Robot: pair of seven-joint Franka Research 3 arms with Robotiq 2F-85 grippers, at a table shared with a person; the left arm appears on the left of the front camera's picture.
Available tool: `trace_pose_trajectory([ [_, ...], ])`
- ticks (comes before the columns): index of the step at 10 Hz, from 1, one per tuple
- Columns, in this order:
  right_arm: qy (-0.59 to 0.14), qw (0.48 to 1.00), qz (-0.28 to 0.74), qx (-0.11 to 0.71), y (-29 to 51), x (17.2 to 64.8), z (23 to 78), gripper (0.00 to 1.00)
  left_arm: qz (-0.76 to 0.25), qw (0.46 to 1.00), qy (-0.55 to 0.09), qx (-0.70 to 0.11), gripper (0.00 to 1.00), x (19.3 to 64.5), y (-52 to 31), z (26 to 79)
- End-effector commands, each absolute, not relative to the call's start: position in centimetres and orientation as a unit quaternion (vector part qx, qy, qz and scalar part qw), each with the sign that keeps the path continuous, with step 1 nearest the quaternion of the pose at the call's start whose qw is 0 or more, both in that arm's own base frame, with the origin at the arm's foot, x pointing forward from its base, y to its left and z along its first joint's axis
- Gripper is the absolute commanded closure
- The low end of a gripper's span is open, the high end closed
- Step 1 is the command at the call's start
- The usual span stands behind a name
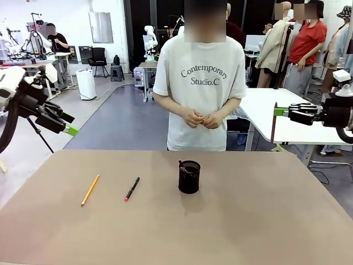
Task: Place the pens into the pen holder.
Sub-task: Pick up a writing instrument from the table and place it into the Pen holder.
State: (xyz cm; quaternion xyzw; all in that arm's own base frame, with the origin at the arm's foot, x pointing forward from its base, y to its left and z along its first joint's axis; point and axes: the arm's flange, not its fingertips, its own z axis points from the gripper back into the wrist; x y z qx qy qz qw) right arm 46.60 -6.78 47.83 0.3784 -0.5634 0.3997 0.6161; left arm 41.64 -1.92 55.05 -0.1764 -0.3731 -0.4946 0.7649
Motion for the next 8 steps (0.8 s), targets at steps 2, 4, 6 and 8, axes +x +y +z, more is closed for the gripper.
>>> trace_pose_trajectory([
  [2,-0.564,0.615,0.402,0.377,-6.83,46.51,48.04,1.00,-0.495,0.763,-0.375,-0.179,0.00,41.61,-1.89,55.13],
  [4,-0.564,0.615,0.402,0.377,-6.83,46.51,48.04,1.00,-0.495,0.763,-0.375,-0.179,0.00,41.61,-1.89,55.13],
  [6,-0.564,0.615,0.402,0.377,-6.83,46.51,48.04,1.00,-0.495,0.763,-0.375,-0.179,0.00,41.61,-1.89,55.13],
  [8,-0.564,0.615,0.402,0.377,-6.83,46.51,48.04,1.00,-0.495,0.763,-0.375,-0.179,0.00,41.61,-1.89,55.13],
])
